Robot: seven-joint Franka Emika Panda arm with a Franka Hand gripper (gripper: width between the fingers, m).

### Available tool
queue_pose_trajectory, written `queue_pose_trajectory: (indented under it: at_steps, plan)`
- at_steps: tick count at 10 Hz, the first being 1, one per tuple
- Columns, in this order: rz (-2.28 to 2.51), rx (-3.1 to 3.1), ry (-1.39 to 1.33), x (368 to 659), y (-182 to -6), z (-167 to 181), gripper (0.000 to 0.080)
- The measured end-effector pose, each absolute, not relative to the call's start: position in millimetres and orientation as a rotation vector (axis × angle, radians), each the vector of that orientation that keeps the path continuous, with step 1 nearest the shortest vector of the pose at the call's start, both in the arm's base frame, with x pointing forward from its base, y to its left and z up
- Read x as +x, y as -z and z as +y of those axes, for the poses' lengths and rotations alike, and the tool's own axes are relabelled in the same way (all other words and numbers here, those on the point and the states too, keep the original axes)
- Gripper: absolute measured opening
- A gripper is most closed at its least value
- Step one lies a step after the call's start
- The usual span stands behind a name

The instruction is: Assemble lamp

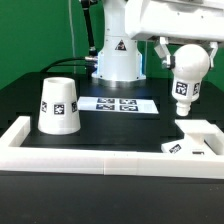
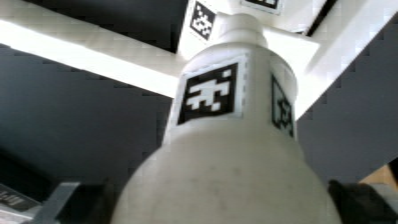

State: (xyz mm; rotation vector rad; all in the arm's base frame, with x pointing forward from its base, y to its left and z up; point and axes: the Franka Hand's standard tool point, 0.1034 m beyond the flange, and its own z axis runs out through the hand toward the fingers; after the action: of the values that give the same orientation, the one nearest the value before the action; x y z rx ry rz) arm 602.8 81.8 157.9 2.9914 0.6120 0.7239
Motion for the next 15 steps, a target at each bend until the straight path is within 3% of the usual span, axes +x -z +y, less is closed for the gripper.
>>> queue_pose_trajectory:
  at_steps: [15]
  plan:
    - [0.62,2.955,-0.814,610.3,-140.9,90.8,0.0579]
